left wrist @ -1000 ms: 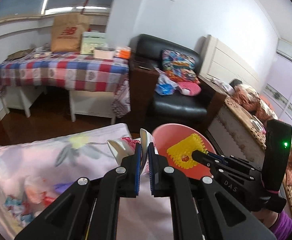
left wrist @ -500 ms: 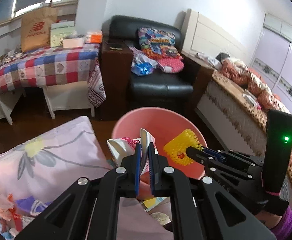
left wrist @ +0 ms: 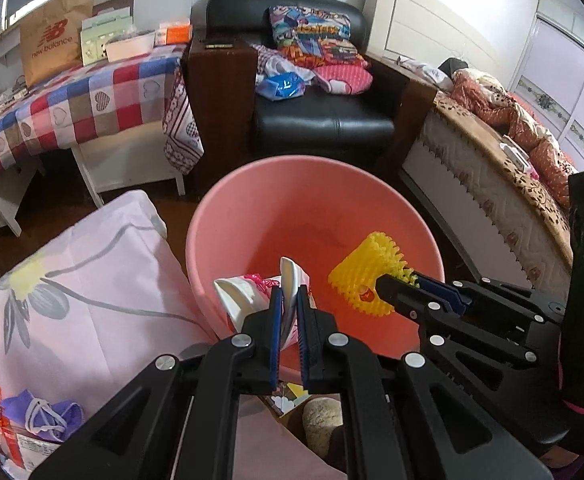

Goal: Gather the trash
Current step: 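Carry the pink cup and yellow brush with both grippers over the bin, then open both grippers to drop the cup and yellow brush into the bin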

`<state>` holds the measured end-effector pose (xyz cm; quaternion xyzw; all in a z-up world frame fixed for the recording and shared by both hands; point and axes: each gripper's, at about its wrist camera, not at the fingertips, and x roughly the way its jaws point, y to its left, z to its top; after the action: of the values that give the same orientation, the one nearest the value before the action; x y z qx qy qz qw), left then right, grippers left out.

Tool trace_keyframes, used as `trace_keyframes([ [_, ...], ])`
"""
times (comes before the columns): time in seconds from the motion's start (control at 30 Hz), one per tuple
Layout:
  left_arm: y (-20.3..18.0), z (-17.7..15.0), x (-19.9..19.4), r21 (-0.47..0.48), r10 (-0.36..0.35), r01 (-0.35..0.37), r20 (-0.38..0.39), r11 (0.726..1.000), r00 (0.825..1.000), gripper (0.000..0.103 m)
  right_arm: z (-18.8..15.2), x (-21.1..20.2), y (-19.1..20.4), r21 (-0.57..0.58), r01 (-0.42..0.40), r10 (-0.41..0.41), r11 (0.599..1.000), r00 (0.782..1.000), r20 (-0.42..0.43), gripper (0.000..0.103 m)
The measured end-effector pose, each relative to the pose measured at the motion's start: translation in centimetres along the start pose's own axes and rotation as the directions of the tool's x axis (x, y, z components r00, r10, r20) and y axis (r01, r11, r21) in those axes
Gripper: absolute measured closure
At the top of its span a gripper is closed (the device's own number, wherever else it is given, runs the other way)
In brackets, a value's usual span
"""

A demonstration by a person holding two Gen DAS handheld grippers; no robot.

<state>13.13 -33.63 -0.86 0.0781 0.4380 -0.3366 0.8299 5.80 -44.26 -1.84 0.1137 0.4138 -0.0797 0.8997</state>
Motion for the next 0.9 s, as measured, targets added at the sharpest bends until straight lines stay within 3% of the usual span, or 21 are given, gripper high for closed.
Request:
trace_keyframes([
  [0.67,0.2,-0.3,1.4,-0.009,0.002,-0.002,-0.036,1.000,0.999,0.095,-0.4,0.9,-0.9,0.033,0.037,-0.035,0.999,0.998,-0.046,0.092],
  [0.9,0.4,-0.2,0.6,-0.026,-0.019,0.018,-0.013,1.000,1.000,0.082,-0.4,0.6,-1.2,0.041,0.036,-0.035,0.999,0.999,-0.035,0.076],
])
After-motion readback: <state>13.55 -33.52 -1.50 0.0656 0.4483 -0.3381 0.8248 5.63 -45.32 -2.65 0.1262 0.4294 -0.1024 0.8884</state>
